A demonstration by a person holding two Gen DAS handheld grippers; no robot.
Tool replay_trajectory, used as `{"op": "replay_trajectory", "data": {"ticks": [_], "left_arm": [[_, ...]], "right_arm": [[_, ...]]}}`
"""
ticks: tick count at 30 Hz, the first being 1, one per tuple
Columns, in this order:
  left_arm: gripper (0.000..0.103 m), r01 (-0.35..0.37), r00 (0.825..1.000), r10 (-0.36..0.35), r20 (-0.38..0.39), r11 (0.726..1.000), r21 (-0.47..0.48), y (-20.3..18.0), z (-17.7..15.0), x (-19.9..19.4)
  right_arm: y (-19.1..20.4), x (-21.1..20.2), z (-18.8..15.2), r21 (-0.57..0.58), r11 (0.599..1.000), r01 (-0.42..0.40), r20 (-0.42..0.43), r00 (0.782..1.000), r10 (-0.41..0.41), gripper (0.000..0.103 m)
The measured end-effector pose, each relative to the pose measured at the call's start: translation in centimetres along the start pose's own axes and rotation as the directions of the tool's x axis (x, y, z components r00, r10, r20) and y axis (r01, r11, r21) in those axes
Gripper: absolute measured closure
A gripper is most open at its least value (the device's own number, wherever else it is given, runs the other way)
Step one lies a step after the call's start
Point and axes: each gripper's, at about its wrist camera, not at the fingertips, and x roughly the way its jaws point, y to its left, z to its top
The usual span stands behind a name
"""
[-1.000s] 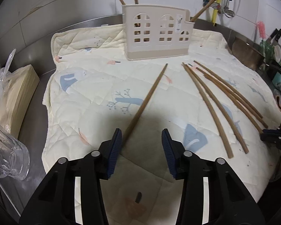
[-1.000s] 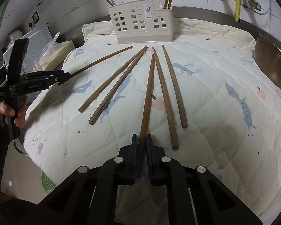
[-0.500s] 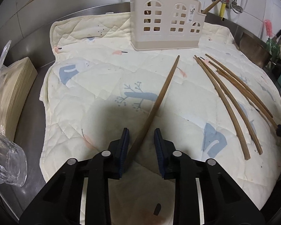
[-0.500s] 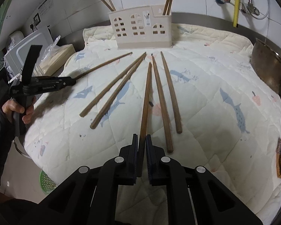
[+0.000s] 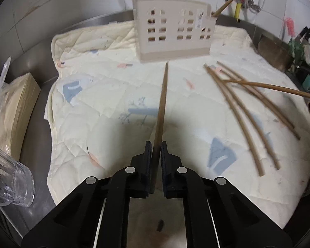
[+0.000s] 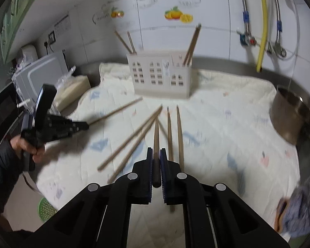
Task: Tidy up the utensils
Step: 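Lift both held chopsticks upright and carry them over the white holder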
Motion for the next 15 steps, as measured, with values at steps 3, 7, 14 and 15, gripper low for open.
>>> {"op": "replay_trajectory", "data": {"ticks": [3, 7, 14, 15], "left_arm": [[0.097, 0.025, 0.999, -0.024, 0.036, 1.0, -0.008, -0.4, 0.7, -1.4], [0.097, 0.049, 0.994, -0.048, 0.093, 0.999, -0.015, -1.2, 2.1, -3.7], [0.097, 0.078, 0.982, -0.076, 0.17, 0.997, -0.003, -2.4, 5.0, -6.1], [0.097, 0.078, 0.981, -0.077, 0.177, 0.997, -0.003, -2.4, 5.4, -6.3]], "right_arm": [[-0.3, -0.3, 2.0, -0.026, 1.0, -0.004, 0.04, 0.999, 0.005, 0.096], [-0.6, -0.8, 4.8, -0.055, 0.998, -0.012, 0.088, 0.996, 0.016, 0.096], [-1.3, 0.0, 8.9, -0.083, 0.996, -0.026, 0.117, 0.992, 0.035, 0.096], [-1.5, 0.2, 9.7, -0.085, 0.996, -0.03, 0.119, 0.992, 0.04, 0.096]]}}
